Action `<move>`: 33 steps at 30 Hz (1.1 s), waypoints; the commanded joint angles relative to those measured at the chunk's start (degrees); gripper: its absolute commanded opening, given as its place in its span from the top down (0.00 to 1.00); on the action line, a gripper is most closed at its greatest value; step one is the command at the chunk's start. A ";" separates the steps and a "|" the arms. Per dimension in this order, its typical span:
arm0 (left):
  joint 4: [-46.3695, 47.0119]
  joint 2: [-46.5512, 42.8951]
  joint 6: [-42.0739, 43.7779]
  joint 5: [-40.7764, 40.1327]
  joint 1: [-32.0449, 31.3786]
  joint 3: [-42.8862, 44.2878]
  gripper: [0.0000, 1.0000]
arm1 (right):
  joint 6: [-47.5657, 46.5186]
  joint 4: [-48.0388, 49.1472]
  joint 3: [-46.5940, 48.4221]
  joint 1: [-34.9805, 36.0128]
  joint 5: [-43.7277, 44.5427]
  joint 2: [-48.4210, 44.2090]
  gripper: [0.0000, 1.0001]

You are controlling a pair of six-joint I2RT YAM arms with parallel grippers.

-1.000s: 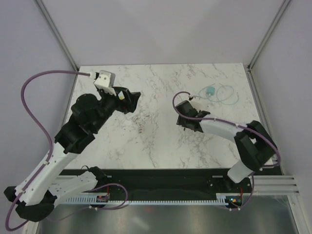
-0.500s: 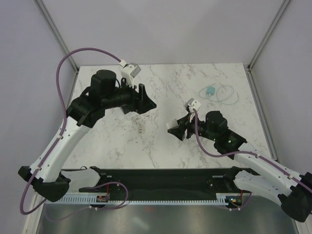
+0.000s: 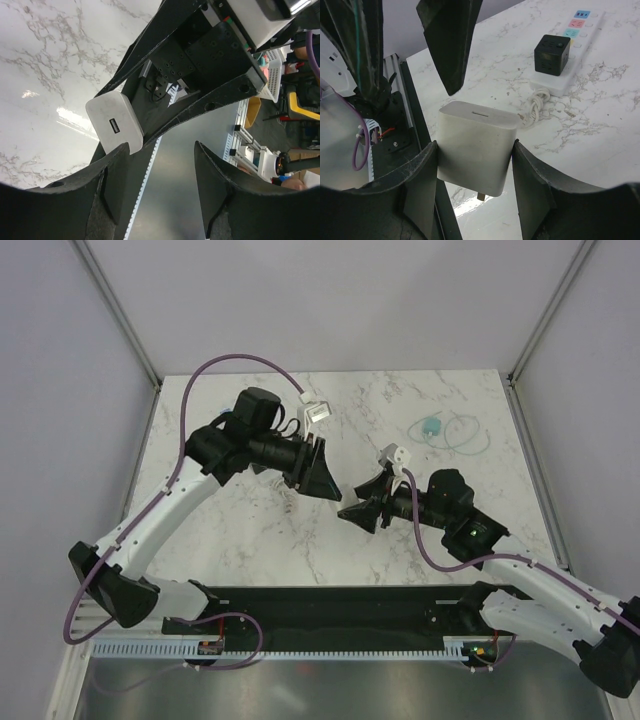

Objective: Insert the plug

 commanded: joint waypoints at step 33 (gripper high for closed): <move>1.77 5.30 3.91 -7.11 -1.65 -6.59 0.29 | 1.40 8.24 1.60 1.45 0.80 2.02 1.00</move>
